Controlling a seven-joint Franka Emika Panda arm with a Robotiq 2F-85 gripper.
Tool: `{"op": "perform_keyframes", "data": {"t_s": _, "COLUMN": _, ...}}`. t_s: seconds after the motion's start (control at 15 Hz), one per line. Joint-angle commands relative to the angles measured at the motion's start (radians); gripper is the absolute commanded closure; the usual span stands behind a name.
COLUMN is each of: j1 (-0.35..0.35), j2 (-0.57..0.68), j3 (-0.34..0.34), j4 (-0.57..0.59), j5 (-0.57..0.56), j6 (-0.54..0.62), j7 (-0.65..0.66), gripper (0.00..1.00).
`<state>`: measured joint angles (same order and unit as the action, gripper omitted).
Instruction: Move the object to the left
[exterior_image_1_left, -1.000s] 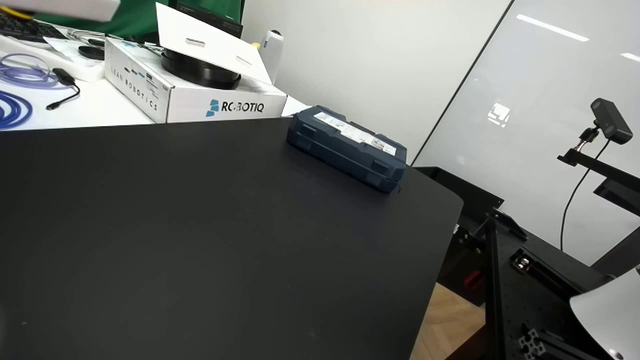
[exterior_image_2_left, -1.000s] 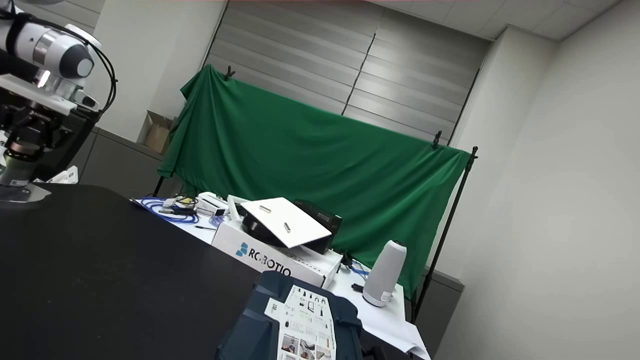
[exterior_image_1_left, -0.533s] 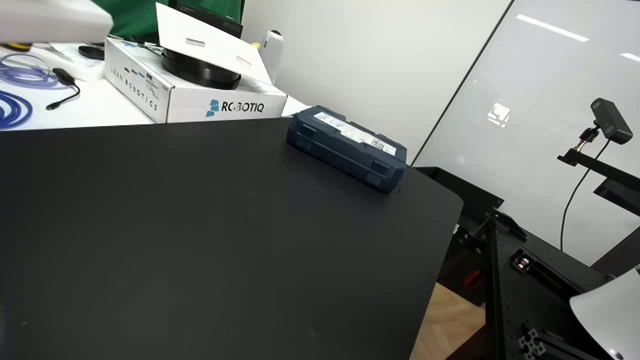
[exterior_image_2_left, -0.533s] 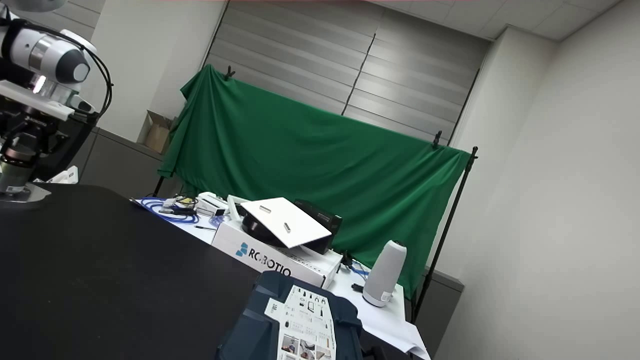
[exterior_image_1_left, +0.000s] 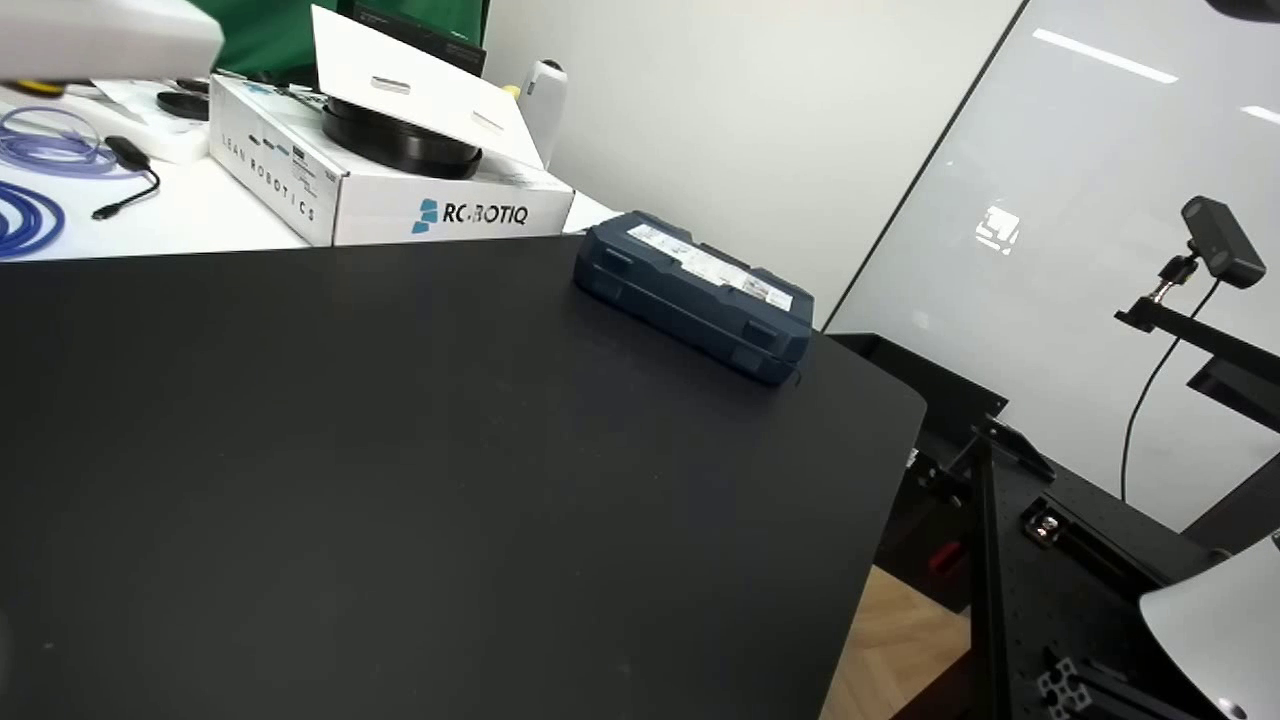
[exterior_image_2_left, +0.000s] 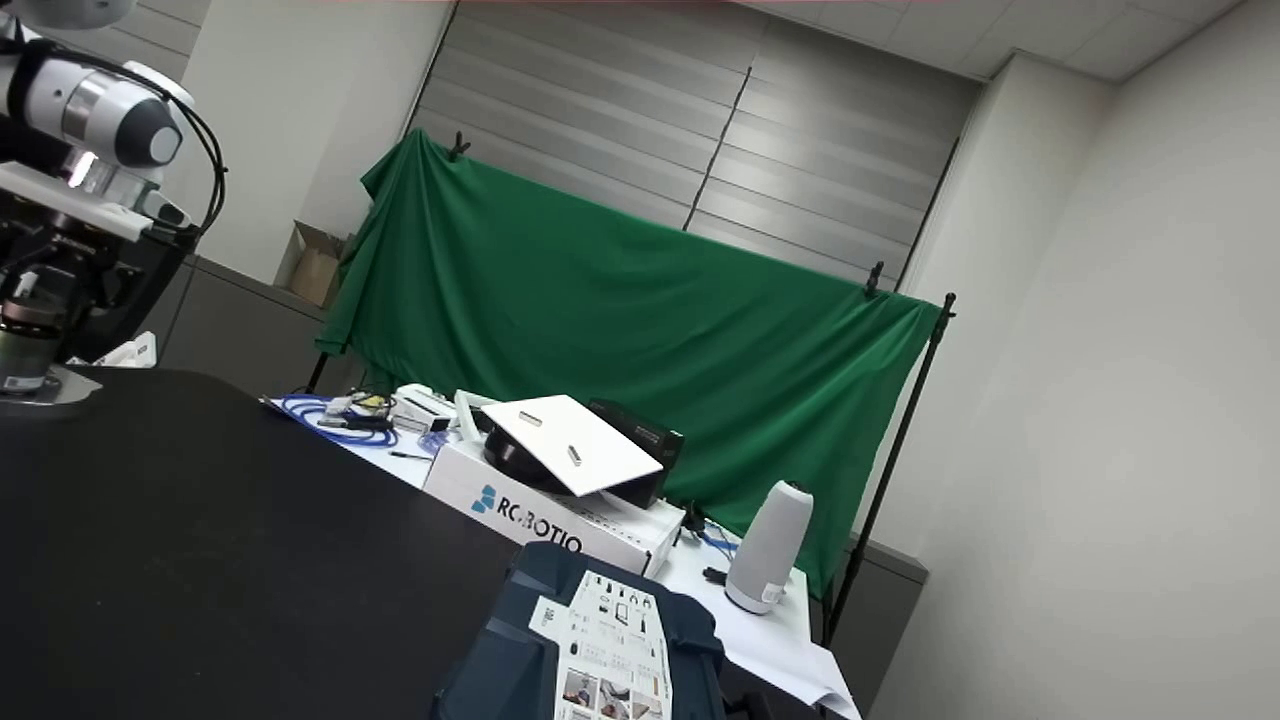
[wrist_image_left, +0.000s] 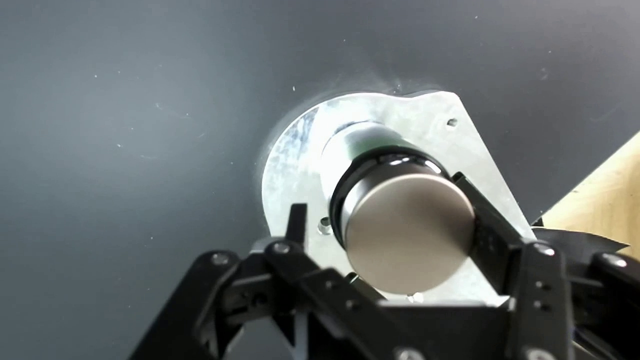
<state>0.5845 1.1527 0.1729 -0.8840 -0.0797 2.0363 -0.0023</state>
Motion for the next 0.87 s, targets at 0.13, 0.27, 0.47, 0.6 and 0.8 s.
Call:
{"op": "perform_keyframes", "data": {"t_s": 0.13, "j1": -0.003, "j2": 0.006, "j3": 0.004, "j4": 0.091, "j5": 0.012, "j6": -0.045, "j7": 0.007, "gripper": 0.0}}
{"op": "perform_keyframes", "data": {"t_s": 0.27, "j1": -0.011, "j2": -0.012, "j3": 0.008, "j4": 0.098, "j5": 0.019, "j6": -0.05, "j7": 0.005, "gripper": 0.0}}
{"op": "perform_keyframes", "data": {"t_s": 0.47, "j1": -0.029, "j2": -0.036, "j3": 0.019, "j4": 0.095, "j5": 0.036, "j6": -0.075, "j7": -0.006, "gripper": 0.0}}
{"op": "perform_keyframes", "data": {"t_s": 0.6, "j1": -0.018, "j2": -0.027, "j3": 0.007, "j4": 0.083, "j5": 0.028, "j6": -0.049, "j7": -0.001, "gripper": 0.0}}
{"op": "perform_keyframes", "data": {"t_s": 0.8, "j1": -0.032, "j2": -0.037, "j3": 0.016, "j4": 0.083, "j5": 0.041, "j6": -0.074, "j7": -0.005, "gripper": 0.0}}
